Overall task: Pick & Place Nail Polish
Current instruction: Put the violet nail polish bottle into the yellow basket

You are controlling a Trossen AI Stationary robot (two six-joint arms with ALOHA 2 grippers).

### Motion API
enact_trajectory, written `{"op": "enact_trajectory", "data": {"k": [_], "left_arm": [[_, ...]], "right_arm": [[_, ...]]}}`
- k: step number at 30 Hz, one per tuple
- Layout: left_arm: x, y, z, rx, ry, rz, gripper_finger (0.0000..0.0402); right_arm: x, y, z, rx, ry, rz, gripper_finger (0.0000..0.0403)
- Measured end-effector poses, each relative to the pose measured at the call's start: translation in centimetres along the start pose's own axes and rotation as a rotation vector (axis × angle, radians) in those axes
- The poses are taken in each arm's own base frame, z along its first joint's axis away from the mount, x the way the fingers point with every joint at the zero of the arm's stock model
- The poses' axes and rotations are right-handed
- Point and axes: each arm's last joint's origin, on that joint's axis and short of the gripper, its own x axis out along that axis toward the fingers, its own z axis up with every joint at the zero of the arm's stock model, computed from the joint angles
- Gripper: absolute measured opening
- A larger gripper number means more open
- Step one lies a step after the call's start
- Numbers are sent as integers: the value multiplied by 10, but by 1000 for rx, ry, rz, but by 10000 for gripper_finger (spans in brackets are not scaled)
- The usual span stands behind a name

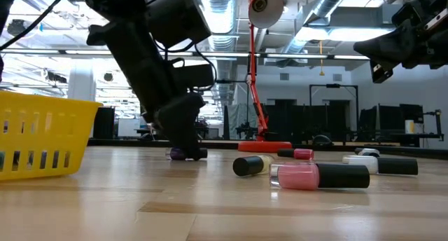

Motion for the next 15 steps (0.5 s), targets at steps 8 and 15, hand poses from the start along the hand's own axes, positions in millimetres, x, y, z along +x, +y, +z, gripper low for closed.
{"op": "enact_trajectory", "data": {"k": [8,15], "left_arm": [[-1,0,1,26,1,-27,73],[-7,1,4,30,-14,-45,44]], "right_arm": [[0,0,0,0,0,0,0],[0,0,0,0,0,0,0]]}}
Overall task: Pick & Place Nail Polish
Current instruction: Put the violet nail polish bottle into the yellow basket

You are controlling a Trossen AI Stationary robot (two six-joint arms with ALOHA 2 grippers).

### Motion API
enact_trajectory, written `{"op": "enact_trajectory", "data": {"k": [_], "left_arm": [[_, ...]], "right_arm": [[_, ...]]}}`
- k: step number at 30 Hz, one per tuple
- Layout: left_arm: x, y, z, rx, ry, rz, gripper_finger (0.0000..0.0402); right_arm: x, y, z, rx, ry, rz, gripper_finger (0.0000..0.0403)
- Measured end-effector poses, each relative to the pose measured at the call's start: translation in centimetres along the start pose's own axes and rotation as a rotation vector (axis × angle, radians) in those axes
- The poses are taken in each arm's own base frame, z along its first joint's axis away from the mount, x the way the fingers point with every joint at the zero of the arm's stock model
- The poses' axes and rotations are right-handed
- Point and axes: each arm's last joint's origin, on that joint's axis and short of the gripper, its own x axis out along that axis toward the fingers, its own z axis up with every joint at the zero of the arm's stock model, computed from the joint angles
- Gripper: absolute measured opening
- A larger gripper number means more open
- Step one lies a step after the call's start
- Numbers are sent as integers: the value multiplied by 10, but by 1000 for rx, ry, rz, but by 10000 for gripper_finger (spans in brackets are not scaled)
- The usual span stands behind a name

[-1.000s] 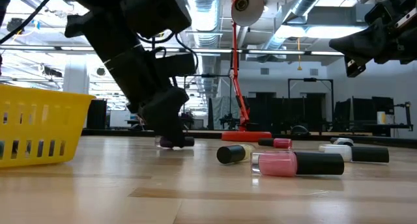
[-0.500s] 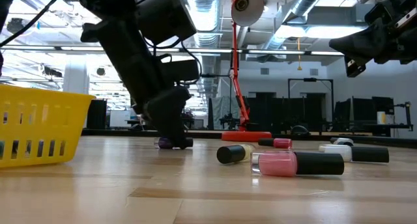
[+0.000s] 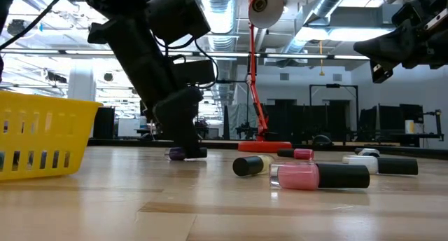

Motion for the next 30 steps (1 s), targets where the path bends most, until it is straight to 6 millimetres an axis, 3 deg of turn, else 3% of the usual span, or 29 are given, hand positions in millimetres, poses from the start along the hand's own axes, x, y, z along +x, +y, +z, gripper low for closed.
{"op": "enact_trajectory", "data": {"k": [5,9,14,20,25,30], "left_arm": [[-27,9,13,90,-54,-48,44],[-65,17,30,177,-156,-155,43],[-119,23,33,342,-250,-294,44],[-162,19,10,355,-173,-478,44],[-183,-4,-14,418,-111,-612,44],[-182,-21,-45,470,-31,-646,45]], "right_arm": [[0,0,0,0,0,0,0],[0,0,0,0,0,0,0],[0,0,0,0,0,0,0],[0,0,0,0,-1,0,0],[0,0,0,0,0,0,0],[0,0,0,0,-1,0,0]]}}
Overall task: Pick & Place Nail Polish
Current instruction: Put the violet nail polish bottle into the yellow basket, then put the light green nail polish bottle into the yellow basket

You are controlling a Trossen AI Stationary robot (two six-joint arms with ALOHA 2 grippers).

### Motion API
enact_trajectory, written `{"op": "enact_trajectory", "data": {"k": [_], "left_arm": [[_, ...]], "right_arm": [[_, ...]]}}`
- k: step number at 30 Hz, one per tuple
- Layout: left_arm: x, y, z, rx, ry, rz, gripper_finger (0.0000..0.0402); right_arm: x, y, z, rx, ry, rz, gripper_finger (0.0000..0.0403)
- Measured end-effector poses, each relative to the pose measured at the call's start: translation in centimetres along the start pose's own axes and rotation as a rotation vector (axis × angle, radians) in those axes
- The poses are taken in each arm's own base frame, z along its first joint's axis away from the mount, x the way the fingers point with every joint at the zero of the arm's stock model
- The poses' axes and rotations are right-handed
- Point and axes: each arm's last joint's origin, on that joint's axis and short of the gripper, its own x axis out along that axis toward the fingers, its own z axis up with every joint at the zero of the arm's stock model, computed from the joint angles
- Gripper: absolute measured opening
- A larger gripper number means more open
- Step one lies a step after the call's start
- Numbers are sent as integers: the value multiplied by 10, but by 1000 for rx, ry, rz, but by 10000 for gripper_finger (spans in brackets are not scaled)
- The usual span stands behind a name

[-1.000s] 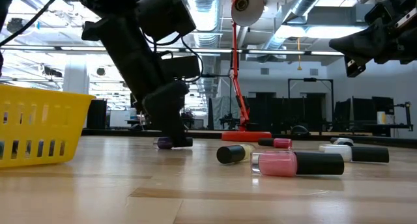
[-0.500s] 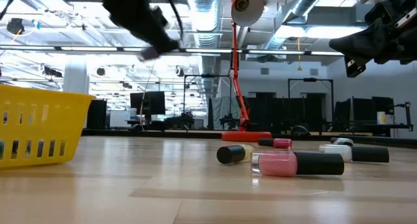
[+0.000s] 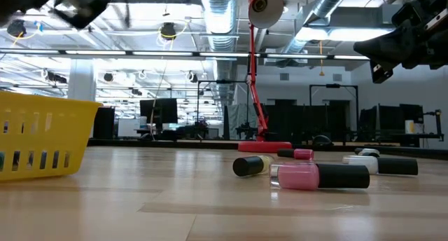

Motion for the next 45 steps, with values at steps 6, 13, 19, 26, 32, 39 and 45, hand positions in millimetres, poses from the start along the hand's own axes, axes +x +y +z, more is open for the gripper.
{"op": "enact_trajectory", "data": {"k": [6,13,19,26,32,39,45], "left_arm": [[20,-1,-22,-35,70,21,46],[46,0,-28,-38,40,9,46],[65,0,-32,-32,85,20,47],[72,3,-34,8,102,29,50],[72,7,-32,3,97,39,78],[72,7,-32,2,92,37,79],[72,9,-31,-9,90,41,74]], "right_arm": [[0,0,0,0,1,0,0],[0,0,0,0,1,0,0],[0,0,0,0,0,0,0],[0,0,0,0,0,0,0],[0,0,0,0,1,0,0],[0,0,0,0,0,0,0],[0,0,0,0,1,0,0]]}}
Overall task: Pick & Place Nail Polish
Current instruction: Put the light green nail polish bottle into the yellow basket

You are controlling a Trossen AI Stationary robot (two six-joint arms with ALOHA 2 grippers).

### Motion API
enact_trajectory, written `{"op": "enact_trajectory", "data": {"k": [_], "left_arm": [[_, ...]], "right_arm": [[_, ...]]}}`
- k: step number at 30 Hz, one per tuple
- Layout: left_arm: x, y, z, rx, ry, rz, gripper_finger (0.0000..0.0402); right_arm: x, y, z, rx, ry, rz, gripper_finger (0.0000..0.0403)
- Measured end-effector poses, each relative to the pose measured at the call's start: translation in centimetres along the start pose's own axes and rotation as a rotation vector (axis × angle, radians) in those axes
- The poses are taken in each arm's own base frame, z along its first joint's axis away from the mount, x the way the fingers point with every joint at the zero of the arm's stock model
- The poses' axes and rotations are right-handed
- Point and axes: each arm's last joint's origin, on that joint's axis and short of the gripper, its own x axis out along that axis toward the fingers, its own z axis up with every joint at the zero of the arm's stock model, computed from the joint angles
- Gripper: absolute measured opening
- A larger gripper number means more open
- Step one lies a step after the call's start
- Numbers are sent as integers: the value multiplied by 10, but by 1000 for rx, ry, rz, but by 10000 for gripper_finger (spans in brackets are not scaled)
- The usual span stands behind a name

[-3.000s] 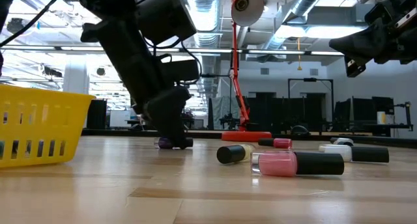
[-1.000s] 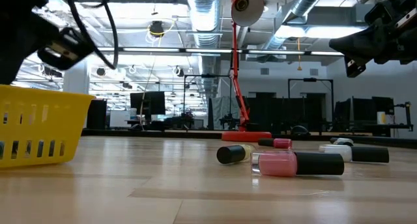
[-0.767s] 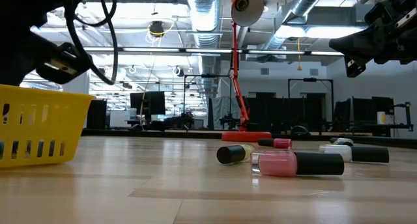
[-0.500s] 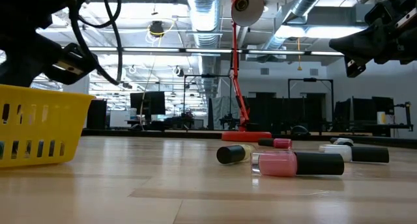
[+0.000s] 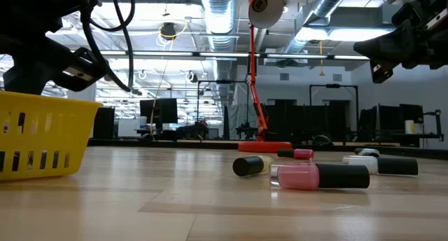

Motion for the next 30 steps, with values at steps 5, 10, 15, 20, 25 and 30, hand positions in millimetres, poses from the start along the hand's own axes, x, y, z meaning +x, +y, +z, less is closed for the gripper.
{"op": "enact_trajectory", "data": {"k": [5,10,15,20,25,30], "left_arm": [[-12,7,6,-29,-58,19,85],[-40,19,16,-72,-187,104,99],[-75,31,22,-124,-325,142,108],[-115,39,22,-176,-494,226,108],[-159,47,14,-247,-678,307,102],[-205,51,-4,-307,-868,381,86]], "right_arm": [[0,0,0,0,0,0,0],[0,0,0,-2,0,0,0],[0,0,0,-2,-6,1,0],[0,0,1,76,-16,3,0],[0,0,9,405,-99,-5,0],[-3,-2,21,605,-267,-58,0]]}}
